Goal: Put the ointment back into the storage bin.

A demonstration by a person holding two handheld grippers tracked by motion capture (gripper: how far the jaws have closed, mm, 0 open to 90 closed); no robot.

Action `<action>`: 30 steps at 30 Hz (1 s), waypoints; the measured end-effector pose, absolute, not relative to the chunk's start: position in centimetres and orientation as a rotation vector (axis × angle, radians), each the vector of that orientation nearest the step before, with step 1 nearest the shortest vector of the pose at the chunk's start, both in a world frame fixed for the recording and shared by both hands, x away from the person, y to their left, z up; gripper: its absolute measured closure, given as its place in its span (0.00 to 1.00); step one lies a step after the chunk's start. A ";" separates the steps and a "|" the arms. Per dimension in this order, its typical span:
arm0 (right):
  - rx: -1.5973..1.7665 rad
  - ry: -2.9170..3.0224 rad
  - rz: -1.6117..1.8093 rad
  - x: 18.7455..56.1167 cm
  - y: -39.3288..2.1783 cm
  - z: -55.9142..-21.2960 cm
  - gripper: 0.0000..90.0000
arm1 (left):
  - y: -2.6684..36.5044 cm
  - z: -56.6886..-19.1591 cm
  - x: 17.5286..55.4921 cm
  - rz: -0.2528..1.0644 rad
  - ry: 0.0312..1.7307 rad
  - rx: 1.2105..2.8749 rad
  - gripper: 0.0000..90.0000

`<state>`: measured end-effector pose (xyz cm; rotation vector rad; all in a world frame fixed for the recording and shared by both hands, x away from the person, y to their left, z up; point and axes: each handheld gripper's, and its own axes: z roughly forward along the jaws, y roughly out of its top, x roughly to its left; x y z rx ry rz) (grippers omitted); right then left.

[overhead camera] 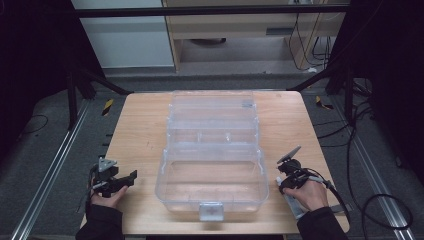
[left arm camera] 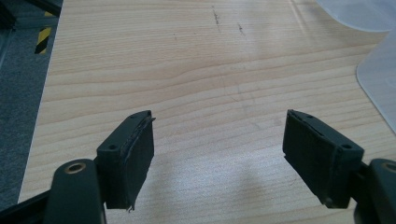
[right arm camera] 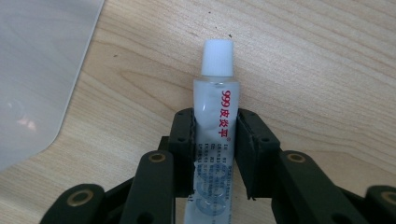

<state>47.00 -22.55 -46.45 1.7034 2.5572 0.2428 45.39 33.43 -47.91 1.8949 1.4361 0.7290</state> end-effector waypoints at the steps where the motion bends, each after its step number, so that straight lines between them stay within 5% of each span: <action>1: 1.703 2.565 0.242 47.0 -22.6 -46.4 0.77 | 33.4 -47.9 45.4 0.728 1.437 1.894 0.27; 30: 1.580 2.585 0.474 46.2 -24.1 -42.0 0.78 | 33.1 -48.0 45.5 0.714 1.429 1.921 0.28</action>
